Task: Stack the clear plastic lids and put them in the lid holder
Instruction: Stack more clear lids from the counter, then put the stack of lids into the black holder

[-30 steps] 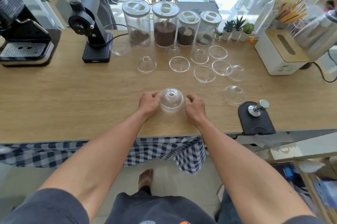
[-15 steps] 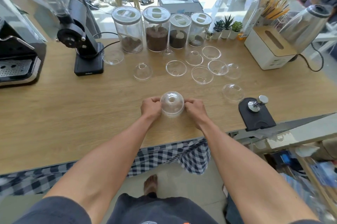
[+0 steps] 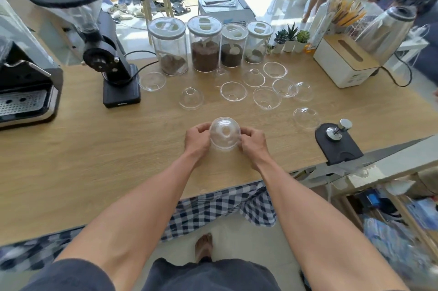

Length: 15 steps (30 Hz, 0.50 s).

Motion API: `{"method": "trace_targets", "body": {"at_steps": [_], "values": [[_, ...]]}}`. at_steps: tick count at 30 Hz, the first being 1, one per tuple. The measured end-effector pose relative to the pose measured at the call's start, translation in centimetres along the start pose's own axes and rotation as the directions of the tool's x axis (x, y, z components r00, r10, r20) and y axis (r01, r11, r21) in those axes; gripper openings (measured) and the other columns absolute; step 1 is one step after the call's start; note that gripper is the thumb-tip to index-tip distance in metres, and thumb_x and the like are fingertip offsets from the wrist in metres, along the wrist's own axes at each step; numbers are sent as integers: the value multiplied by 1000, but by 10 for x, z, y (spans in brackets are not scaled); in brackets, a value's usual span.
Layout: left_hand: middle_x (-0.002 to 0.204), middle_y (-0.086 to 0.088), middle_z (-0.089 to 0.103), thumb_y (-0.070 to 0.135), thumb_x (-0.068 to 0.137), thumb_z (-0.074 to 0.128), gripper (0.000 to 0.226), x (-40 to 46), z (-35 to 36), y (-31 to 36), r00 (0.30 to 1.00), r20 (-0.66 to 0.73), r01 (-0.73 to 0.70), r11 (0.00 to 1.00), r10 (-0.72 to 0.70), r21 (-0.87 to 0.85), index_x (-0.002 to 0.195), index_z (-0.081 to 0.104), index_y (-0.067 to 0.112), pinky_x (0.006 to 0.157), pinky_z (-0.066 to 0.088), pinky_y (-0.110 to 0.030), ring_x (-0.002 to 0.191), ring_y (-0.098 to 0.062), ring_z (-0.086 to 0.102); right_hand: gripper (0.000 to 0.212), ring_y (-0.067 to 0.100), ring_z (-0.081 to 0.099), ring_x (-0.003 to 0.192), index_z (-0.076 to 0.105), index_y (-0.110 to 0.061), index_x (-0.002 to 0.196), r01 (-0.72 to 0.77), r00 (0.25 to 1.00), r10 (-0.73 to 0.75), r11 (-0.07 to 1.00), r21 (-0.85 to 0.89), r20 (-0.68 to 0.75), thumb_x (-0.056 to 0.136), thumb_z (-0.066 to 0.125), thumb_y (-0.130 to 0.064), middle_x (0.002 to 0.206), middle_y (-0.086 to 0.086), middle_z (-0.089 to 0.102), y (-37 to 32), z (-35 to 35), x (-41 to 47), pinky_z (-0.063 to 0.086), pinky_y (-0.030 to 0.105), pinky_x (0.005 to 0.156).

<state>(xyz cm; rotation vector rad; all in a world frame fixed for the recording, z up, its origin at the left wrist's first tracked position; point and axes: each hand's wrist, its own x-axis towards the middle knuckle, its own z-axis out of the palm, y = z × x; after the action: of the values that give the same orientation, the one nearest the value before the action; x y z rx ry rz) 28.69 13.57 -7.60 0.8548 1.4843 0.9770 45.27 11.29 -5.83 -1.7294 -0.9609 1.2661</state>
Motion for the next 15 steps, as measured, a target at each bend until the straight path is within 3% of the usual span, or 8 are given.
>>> {"method": "trace_targets", "body": {"at_steps": [3,6,8,10,12,15], "values": [[98,-5,78,3,87,72,24,-9,-22,2,998,-54,12,999,-14,-47,109,76,11,69,53,-29,81,-17,66,14,16,71,100,74,-21,102,34,999,-35,999,41,28,98,67,-9,102,-2,76,-10,17,-10,60,32,89],[93,-7,77,9,89,77,22,-27,-52,4,992,-127,4,997,-14,-79,111,75,8,61,52,-29,72,-18,62,26,22,68,115,69,-6,128,70,992,-71,997,17,100,103,60,-9,119,4,72,-19,40,-22,57,39,104],[95,-9,77,10,91,76,20,-40,-75,6,985,-173,-8,995,-10,-103,110,76,8,63,54,-31,73,-18,63,31,21,66,116,66,-3,134,90,985,-90,996,6,146,104,60,-9,119,3,70,-24,59,-33,55,39,106],[102,-11,78,11,93,74,16,-54,-104,6,974,-224,-6,994,-18,-107,109,77,11,74,60,-39,82,-21,68,25,17,66,106,70,-5,127,92,972,-95,995,27,214,105,58,-8,106,-3,71,-28,82,-45,55,42,105],[107,-10,78,13,93,75,16,-66,-136,6,960,-280,-5,994,-25,-107,109,77,13,85,63,-46,95,-25,73,19,16,66,94,75,-15,107,94,953,-99,995,33,288,106,57,-7,95,-4,73,-34,109,-61,57,50,99],[105,-8,78,14,92,75,19,-87,-186,11,933,-360,-20,994,-22,-111,111,77,14,79,65,-41,98,-25,74,23,22,66,90,77,-21,97,130,917,-120,992,1,379,105,59,-9,93,4,77,-41,153,-82,59,59,96]]}}
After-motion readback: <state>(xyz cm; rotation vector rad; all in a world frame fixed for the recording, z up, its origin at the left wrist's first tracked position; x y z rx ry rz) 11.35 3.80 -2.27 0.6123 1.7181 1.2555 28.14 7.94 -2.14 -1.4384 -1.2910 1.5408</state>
